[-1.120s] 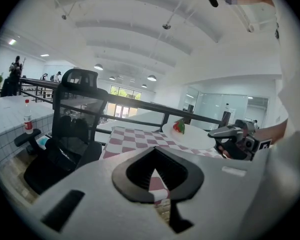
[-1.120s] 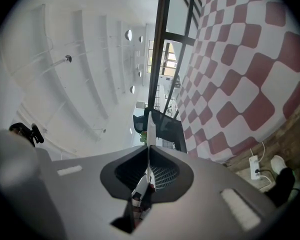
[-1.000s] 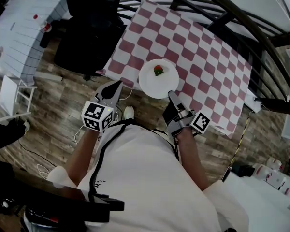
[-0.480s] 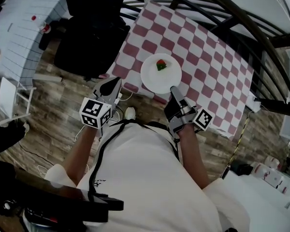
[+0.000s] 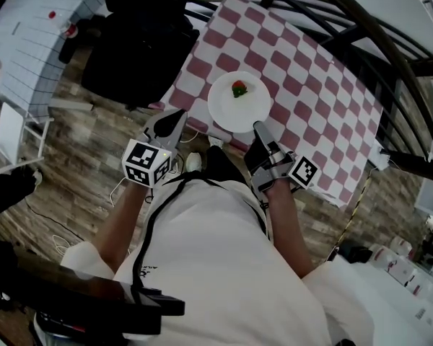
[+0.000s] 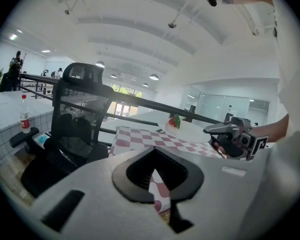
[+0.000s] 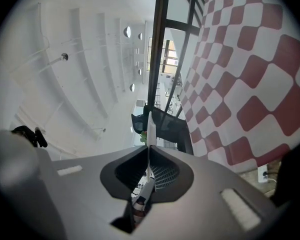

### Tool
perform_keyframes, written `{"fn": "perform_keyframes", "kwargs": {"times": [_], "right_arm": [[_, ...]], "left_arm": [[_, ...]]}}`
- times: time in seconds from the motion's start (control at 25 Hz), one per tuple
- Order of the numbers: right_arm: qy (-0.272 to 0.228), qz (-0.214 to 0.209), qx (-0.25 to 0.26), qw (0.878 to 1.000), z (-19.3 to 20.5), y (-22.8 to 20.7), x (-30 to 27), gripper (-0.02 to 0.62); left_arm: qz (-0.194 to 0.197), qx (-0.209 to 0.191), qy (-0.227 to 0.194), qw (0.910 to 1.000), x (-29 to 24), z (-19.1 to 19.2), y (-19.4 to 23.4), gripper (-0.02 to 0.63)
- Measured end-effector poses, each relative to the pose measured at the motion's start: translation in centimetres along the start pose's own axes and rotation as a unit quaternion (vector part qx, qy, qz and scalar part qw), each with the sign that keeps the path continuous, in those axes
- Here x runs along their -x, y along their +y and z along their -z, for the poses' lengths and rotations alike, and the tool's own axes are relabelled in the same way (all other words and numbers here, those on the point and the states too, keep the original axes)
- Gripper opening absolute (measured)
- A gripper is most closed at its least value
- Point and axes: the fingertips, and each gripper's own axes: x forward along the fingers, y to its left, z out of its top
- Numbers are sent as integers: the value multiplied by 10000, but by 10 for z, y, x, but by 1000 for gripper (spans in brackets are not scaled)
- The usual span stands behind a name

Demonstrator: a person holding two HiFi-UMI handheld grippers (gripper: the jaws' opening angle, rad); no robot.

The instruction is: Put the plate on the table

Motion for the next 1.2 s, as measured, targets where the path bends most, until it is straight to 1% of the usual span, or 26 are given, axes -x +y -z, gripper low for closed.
{"fn": "perform_keyframes", "kwargs": {"times": [0.2, 0.56, 0.76, 0.92, 1.08, 1.2], "right_arm": [[200, -3, -29, 9998, -16, -11, -13, 20], [655, -61, -63, 9978, -68, -45, -61, 20], [909, -58, -18, 9958, -97, -67, -93, 20], [1063, -39, -85, 9943, -115, -88, -116, 20], [1150, -31, -155, 9932, -128, -105, -135, 18], [1215, 51, -204, 9924, -133, -121, -147, 20]], "left_arm": [[-215, 86, 11, 9997, -12, 2, 5, 8], [-643, 260, 45, 9976, -54, -11, 26, 8], [-754, 291, 128, 9966, -83, -18, 35, 8], [-792, 298, 174, 9963, -107, -22, 39, 8], [-837, 336, 233, 9957, -124, -18, 43, 8], [-894, 390, 279, 9948, -133, -14, 46, 8]]}}
